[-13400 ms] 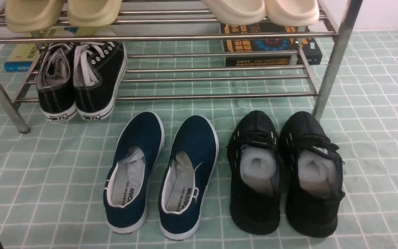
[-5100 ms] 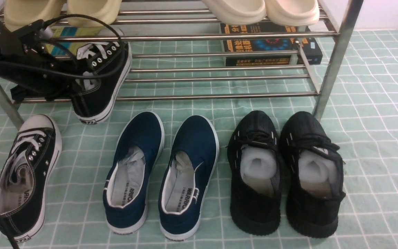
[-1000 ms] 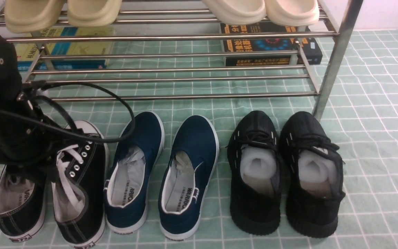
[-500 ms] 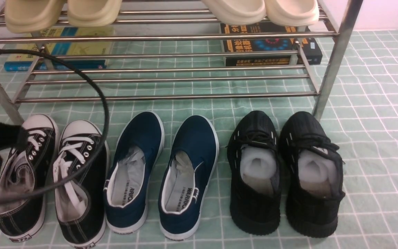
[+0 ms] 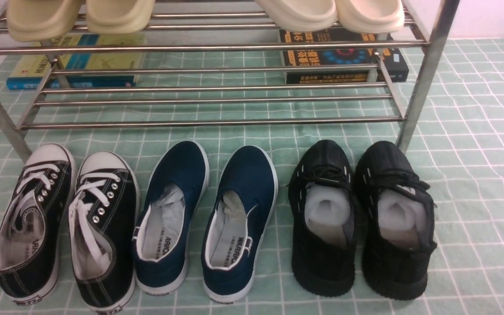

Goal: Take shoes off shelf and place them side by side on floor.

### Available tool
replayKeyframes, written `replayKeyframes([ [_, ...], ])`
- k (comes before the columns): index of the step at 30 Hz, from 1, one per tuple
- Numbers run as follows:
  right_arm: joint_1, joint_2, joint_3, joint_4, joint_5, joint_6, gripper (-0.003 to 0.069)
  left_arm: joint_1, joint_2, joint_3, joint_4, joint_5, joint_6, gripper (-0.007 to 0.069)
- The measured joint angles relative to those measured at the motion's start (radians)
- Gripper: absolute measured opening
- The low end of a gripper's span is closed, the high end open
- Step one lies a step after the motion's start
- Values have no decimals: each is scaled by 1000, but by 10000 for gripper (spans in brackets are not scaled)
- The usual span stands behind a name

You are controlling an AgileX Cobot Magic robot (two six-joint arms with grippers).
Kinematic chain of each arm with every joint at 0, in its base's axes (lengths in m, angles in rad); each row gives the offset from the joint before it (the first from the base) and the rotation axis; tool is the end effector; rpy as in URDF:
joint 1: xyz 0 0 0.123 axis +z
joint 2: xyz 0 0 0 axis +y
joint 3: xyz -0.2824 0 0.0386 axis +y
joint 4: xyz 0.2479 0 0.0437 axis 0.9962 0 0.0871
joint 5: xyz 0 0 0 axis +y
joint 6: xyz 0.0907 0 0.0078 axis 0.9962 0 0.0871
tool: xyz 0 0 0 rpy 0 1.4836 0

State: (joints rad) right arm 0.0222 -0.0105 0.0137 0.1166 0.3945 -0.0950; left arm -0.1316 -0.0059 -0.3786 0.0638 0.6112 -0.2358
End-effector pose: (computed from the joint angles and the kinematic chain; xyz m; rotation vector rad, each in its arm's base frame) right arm 0.0518 0.0052 0.1738 -0.0396 1.8787 0.0660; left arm 0.0211 0.0006 0.2807 -0.0717 1.7119 -0.2030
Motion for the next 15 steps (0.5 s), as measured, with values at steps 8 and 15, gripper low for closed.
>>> replayKeyframes([
  [8, 0, 0, 0, 0, -1, 0, 239, 0, 157, 60, -10, -38, -101, 1],
  [15, 0, 0, 0, 0, -1, 0, 241, 0, 302, 61, 37, -38, -103, 15],
])
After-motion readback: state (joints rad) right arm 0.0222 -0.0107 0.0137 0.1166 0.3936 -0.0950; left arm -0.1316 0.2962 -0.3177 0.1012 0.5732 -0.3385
